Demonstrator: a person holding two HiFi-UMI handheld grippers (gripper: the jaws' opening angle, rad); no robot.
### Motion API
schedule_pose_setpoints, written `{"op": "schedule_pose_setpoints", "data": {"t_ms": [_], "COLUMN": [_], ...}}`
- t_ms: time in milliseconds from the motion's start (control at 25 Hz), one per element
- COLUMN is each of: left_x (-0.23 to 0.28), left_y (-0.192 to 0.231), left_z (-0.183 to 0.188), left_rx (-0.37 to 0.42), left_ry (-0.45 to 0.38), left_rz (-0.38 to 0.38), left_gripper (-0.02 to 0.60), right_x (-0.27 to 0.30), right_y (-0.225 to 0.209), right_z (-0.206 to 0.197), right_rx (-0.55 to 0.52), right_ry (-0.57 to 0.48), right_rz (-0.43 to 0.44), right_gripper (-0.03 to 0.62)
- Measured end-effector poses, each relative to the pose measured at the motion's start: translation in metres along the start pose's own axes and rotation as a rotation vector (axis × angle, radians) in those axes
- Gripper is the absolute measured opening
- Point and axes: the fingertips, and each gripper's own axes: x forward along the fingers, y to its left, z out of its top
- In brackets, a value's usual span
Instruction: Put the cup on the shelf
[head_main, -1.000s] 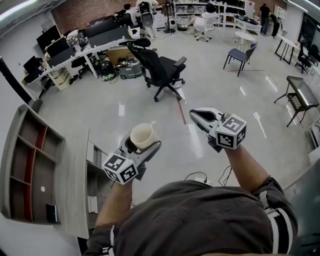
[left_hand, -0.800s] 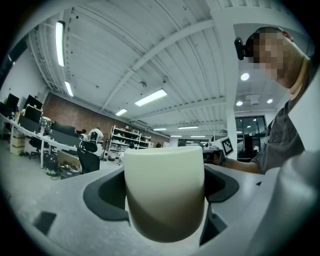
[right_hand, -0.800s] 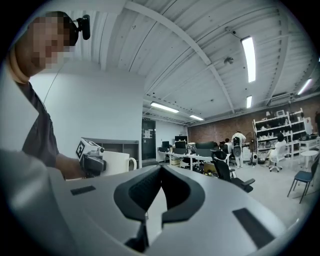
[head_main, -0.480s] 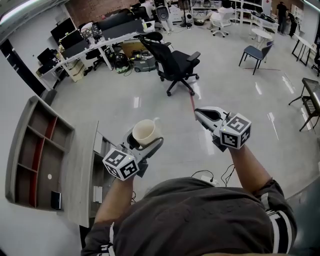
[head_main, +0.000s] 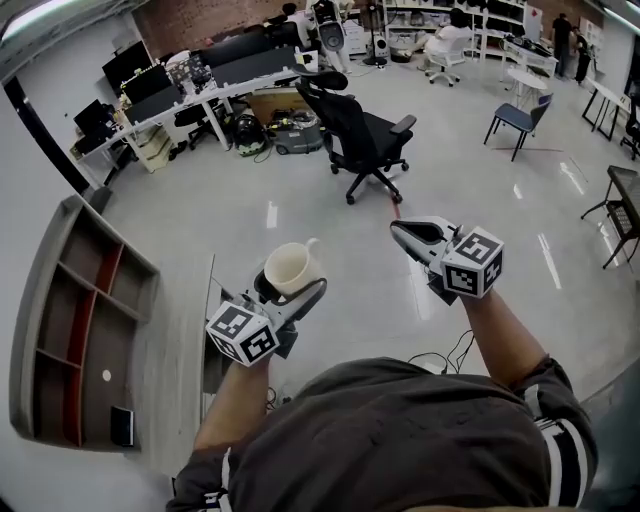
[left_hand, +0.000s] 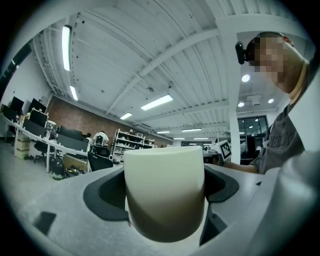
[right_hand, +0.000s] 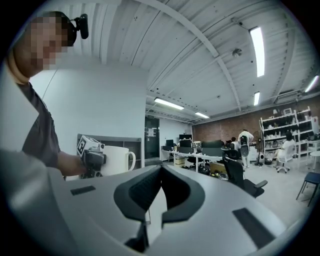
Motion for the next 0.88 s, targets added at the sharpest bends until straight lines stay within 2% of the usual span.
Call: {"op": "schedule_pose_setpoints", "data": {"t_ms": [200, 320, 480, 640, 880], "left_x": [-0.083, -0.143, -0.206, -0.251, -0.283], "left_y": [0.130, 0.214, 0.295, 0.351, 0.390], "left_z": [0.007, 0.023, 0.042, 0.053, 0.052], "left_rx": [0.005, 0.022, 0.074, 0.035, -0.003], "left_ry": [-0.004, 0.034, 0.074, 0.056, 0.015], "left_rz": [-0.032, -0.035, -0.050, -0.061, -0.055], "left_gripper": [0.431, 0.431, 0.431, 0.431, 0.431], "right_x": [0.142, 0.238, 0.337, 0.402, 0.446], "right_y": [0.049, 0.089, 0.129, 0.156, 0.172], "right_z": [0.011, 0.029, 0.052, 0.061, 0.065], "right_rx": [-0.006, 0.026, 0.015, 0.015, 0.002], "right_ry": [-0.014, -0.041, -0.040, -0.009, 0.021], "right_rz": [-0.032, -0.037, -0.050, -0.071, -0.070], "right_gripper": [-0.009, -0.008, -0.008, -0.008, -0.008]}}
